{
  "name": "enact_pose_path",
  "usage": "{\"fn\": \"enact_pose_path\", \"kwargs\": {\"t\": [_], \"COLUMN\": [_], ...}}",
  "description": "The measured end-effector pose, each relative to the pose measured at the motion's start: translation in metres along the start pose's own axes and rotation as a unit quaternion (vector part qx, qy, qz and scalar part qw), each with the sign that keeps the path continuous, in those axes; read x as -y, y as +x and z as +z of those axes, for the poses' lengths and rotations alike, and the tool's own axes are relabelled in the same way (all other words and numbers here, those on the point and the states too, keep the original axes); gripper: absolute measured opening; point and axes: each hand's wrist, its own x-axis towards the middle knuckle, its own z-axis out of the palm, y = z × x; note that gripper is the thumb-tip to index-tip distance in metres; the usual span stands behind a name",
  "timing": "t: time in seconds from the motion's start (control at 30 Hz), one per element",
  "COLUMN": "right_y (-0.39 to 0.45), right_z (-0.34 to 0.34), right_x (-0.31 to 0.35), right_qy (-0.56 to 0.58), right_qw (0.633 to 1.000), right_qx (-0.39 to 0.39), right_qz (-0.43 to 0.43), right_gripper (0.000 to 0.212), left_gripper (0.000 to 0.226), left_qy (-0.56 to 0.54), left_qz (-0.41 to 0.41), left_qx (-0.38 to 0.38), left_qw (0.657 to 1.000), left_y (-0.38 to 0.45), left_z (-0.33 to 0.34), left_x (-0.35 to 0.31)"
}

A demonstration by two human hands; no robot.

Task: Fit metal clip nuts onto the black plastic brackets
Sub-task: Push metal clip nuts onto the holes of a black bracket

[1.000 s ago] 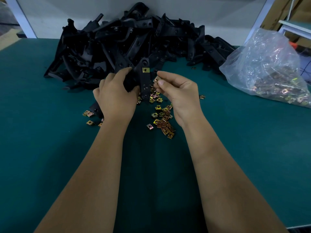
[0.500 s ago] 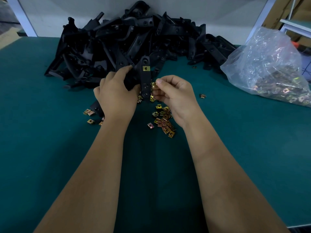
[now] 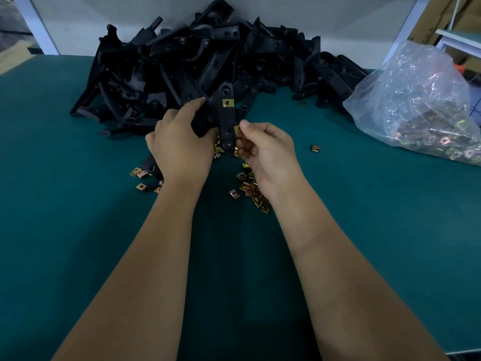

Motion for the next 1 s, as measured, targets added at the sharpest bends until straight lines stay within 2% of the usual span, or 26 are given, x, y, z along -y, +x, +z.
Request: {"fn": "enact_pose_path", "kwargs": {"t": [0.13,0.37,0.57,0.83,1.0], "right_y": [-0.0004,-0.001,-0.0003,0.0005,-0.0017], "right_z": [0.0016,0.0022,0.0,-0.0048,0.001], "right_x": [-0.001,-0.0016,0.0008,0.0045,0.0002], "right_qy": [0.056,0.031,0.017,-0.085,-0.029], "right_qw": [0.998,0.999,0.999,0.996,1.0], "right_qx": [-0.011,0.025,0.019,0.025,0.012], "right_qz": [0.006,0.015,0.022,-0.016,0.0], "right_gripper": [0.022,0.02,0.013,0.013,0.011], "left_gripper": [0.051,0.051,0.05,0.05,0.049], "left_qy": [0.003,-0.018,-0.013,-0.011,-0.013], "left_qz": [0.004,-0.01,-0.007,-0.005,-0.009], "left_qx": [-0.003,-0.013,-0.015,-0.011,-0.009], "left_qw": [1.0,1.0,1.0,1.0,1.0], "left_y": [-0.0006,0.0012,0.0007,-0.0001,0.0006], "left_z": [-0.0005,-0.0006,-0.0009,-0.0017,-0.0016], "left_x": [-0.0007,0.0005,-0.0008,-0.0021,-0.0017]}}
